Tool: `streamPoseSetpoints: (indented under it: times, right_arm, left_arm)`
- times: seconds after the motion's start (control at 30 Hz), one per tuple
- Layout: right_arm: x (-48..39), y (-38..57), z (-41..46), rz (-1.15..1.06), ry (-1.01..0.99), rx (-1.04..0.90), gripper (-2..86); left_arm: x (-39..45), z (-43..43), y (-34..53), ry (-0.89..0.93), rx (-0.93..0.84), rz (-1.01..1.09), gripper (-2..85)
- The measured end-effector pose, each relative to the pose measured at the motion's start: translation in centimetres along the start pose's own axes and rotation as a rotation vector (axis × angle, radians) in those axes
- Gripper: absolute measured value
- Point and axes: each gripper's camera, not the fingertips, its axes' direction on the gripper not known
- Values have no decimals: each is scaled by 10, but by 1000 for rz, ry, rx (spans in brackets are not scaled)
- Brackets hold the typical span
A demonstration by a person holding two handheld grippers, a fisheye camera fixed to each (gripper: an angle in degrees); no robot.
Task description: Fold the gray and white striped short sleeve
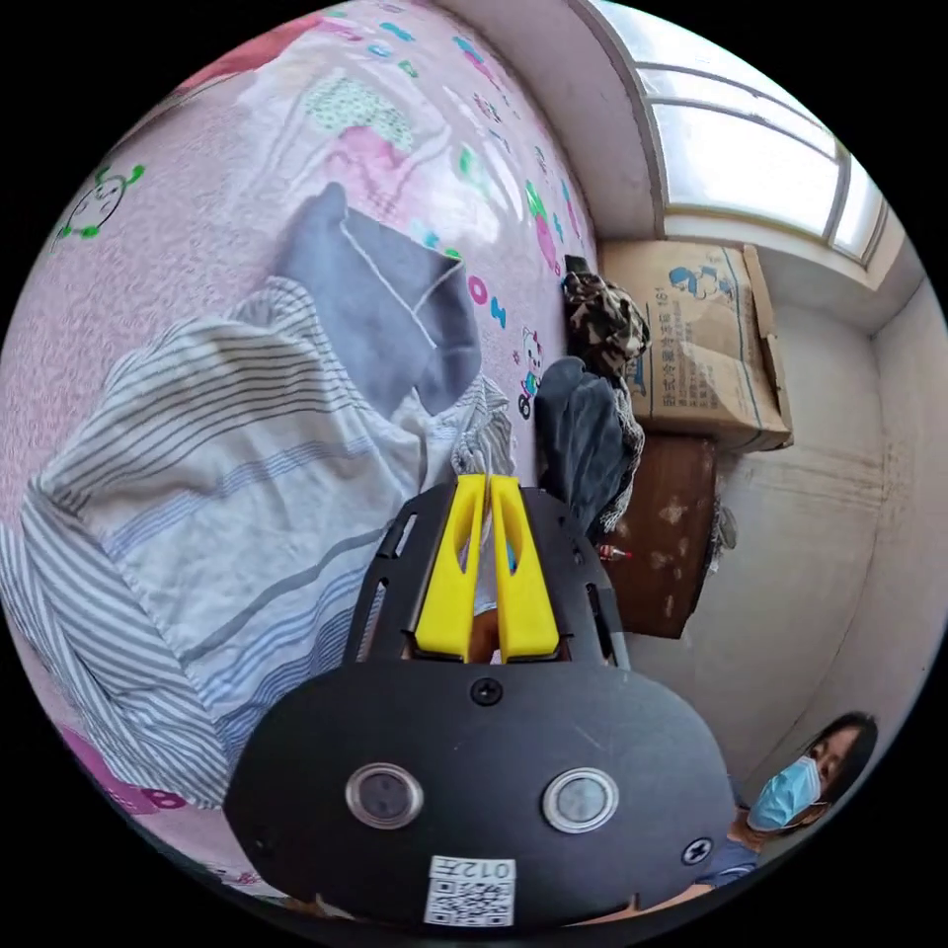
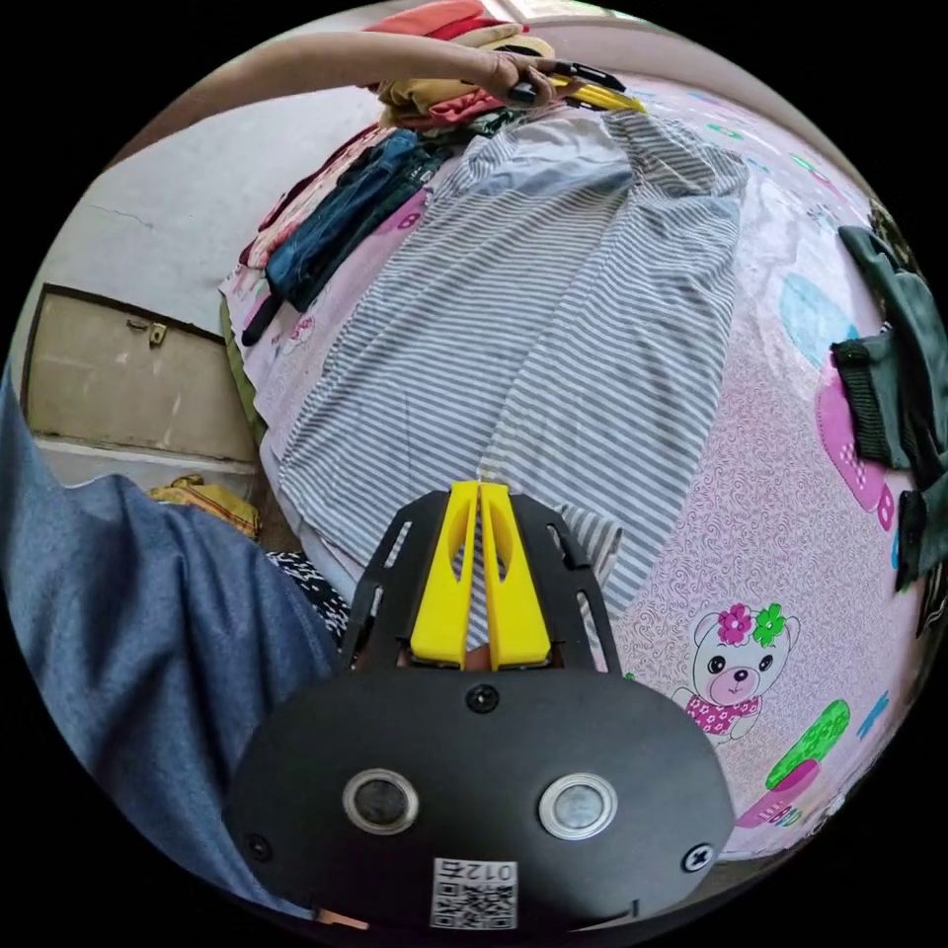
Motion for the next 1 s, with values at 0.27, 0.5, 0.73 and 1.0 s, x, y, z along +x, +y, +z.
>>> streamPoseSetpoints:
  times: [0.27,0.5,0.73,1.0]
  right_arm:
    - [-15,-7,-15,-45,-79,-35,163]
    - [7,-17,-81,-5,-39,152,162]
    - [53,-40,-92,111,-66,237,160]
    - [40,-21,-68,79,-83,130,157]
  left_arm:
    - [-68,-77,54,442,314,-41,13]
    - [-14,-64,96,-225,99,308,18]
    - [11,-9,99,-521,60,391,65]
    - [-5,16,102,-617,-61,381,32]
